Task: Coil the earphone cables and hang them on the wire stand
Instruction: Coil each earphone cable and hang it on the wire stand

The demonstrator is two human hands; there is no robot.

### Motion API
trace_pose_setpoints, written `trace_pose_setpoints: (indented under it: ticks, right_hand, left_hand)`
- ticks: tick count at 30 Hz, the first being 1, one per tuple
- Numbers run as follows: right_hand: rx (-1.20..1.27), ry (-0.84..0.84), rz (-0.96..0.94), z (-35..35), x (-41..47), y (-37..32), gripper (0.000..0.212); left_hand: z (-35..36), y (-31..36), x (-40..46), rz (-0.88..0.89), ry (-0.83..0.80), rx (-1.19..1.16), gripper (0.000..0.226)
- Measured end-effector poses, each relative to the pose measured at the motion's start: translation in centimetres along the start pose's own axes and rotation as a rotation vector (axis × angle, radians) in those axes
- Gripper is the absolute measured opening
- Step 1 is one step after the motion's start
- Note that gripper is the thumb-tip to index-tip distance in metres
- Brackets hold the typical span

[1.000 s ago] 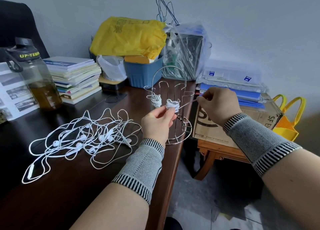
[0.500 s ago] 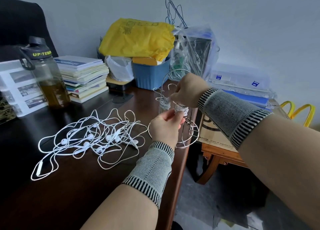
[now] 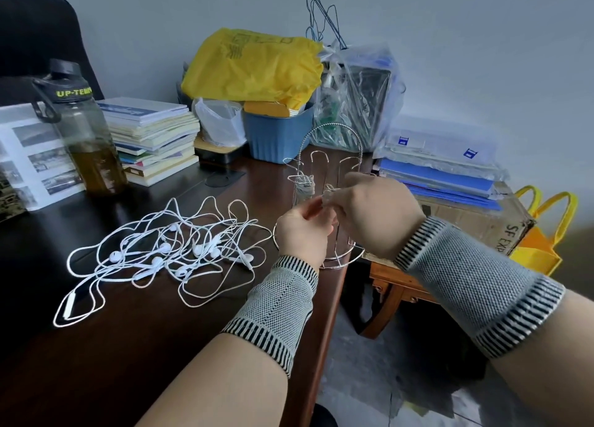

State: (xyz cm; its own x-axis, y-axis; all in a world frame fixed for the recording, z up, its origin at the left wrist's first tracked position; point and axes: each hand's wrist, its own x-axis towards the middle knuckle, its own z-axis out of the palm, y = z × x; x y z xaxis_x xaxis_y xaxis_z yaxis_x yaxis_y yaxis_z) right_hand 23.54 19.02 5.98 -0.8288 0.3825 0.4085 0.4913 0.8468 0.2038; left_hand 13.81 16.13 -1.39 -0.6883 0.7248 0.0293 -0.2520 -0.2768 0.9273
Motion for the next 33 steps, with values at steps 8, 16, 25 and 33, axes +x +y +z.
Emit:
trace_pose_setpoints:
  ticks: [8, 16, 25, 33]
  right_hand:
    - [0.409, 0.048, 0.360, 1.4, -1.8, 3.2, 0.018]
    - [0.594, -0.092, 0.601, 0.7, -2.1, 5.6, 0.013]
    - [1.279, -0.175, 0.446, -0.9, -1.8, 4.1, 0.012]
    - [1.407, -0.161, 0.451, 0.0, -1.3, 4.3, 0.023]
  left_hand:
    - [0.1, 0.0, -0.7, 0.040, -0.008, 0.041, 0.012]
    - [0.0, -0.1, -0.7, 0.052, 0.008, 0.052, 0.019]
    - [0.0, -0.2, -0.5, 0.073, 0.011, 0.074, 0.022]
    - [0.1, -0.3, -0.4, 0.097, 0.011, 0.094, 0.026]
